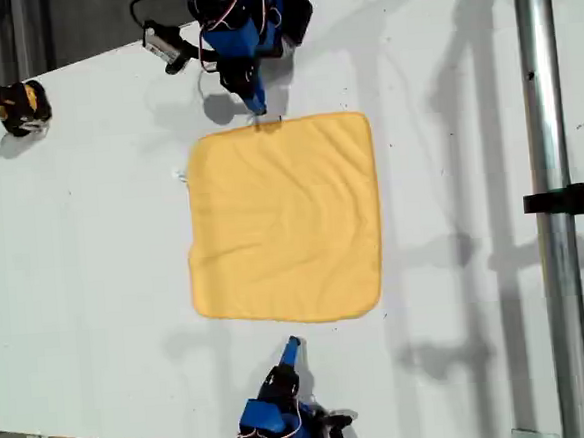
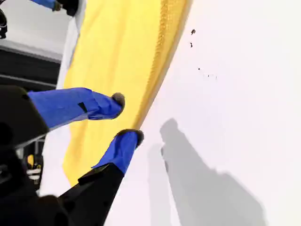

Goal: Grasp corners of a towel and fold twice.

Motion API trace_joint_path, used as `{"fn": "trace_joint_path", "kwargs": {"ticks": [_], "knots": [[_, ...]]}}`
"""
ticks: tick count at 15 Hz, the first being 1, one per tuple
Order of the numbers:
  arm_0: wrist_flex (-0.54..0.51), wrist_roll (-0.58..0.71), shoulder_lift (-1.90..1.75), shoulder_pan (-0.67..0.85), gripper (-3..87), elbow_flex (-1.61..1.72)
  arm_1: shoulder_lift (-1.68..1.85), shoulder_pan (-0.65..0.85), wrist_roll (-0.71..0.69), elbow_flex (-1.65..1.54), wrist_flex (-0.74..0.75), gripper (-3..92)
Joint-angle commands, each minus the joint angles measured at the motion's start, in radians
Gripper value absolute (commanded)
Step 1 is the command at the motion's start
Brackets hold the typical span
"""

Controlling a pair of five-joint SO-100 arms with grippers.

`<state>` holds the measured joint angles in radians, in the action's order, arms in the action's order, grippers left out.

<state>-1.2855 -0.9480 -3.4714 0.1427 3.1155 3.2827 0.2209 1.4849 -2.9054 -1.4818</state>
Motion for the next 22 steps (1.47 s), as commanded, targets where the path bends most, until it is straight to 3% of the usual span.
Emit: {"fn": "trace_joint_path", "kwargs": {"ticks": [1,11,16,22], "knots": [[-0.008,-0.393,-0.005,0.314,0.0,0.003,0.005,-0.046,0.009,0.029,-0.012,-0.1],[-0.008,-0.393,-0.005,0.313,-0.7,0.003,-0.003,-0.092,-0.009,0.118,0.054,-0.2],[-0.008,-0.388,-0.005,0.313,-0.7,0.003,-0.589,-0.202,-0.207,0.696,0.048,-0.2],[-0.008,-0.387,-0.005,0.313,-0.7,0.003,-1.049,-0.453,-0.411,1.229,-0.110,-0.2]]}}
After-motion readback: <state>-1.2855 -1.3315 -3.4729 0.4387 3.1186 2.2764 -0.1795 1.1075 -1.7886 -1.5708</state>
